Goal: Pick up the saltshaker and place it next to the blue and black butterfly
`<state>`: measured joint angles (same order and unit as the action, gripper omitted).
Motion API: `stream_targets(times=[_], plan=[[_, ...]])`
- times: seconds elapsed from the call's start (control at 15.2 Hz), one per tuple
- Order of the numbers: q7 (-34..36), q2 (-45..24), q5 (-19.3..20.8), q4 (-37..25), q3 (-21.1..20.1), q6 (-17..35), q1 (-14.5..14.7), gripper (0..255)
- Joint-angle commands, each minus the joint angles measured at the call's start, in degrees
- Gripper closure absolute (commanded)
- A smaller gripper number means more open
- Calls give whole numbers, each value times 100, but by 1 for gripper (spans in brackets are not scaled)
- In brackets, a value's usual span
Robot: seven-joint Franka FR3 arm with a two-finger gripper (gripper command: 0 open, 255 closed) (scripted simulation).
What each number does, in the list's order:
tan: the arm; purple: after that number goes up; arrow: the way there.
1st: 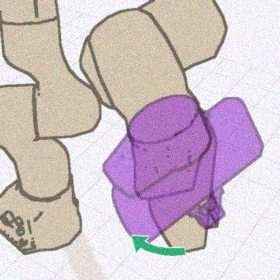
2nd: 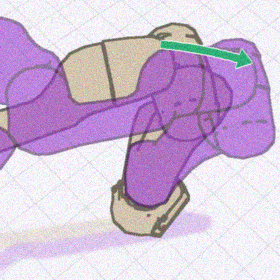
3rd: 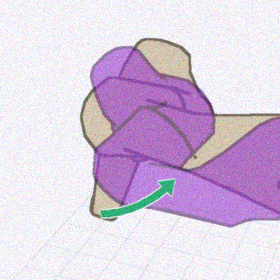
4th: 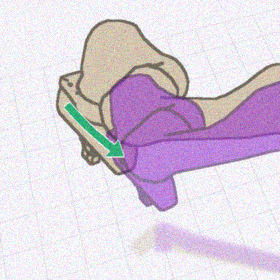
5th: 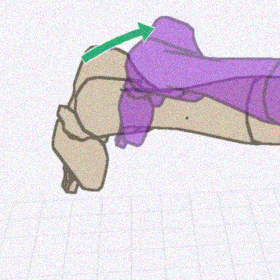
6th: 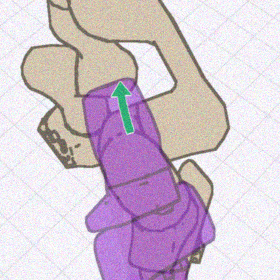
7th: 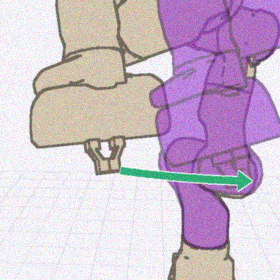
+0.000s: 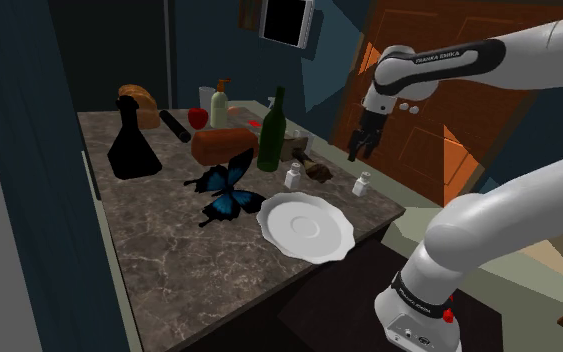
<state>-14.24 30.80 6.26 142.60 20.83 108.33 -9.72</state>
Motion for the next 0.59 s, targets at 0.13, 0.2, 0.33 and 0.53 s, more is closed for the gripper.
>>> stream_targets(times=[0.13,0.2,0.33,0.53], plan=[[-449,-640,51,-123,467,453,-97,0],[-570,-811,44,-168,585,560,-116,0],[-825,-1174,-2,-278,818,768,-147,0],[-1249,-1769,-166,-489,1156,1061,-180,0]])
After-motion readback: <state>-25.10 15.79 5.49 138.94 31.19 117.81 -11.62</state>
